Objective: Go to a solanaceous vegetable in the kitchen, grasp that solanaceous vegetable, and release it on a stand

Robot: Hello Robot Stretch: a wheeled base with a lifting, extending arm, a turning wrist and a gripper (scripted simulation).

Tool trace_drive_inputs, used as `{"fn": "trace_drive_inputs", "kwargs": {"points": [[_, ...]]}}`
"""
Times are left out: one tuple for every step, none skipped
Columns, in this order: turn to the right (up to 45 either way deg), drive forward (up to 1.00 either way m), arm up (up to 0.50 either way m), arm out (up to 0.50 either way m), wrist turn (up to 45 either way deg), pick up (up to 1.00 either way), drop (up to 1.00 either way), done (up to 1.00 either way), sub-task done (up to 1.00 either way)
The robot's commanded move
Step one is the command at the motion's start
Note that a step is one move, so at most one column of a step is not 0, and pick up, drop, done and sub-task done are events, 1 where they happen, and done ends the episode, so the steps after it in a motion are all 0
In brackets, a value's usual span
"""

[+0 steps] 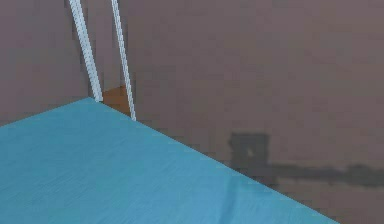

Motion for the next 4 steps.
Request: {"fn": "trace_drive_inputs", "kwargs": {"points": [[0.0,0.0,0.0,0.0,-3.0,0.0,0.0,0.0,0.0],[0.0,0.0,0.0,-0.46,0.0,0.0,0.0,0.0,0.0],[-45.0,0.0,0.0,0.0,0.0,0.0,0.0,0.0,0.0],[-6.0,0.0,0.0,0.0,0.0,0.0,0.0,0.0,0.0]]}}
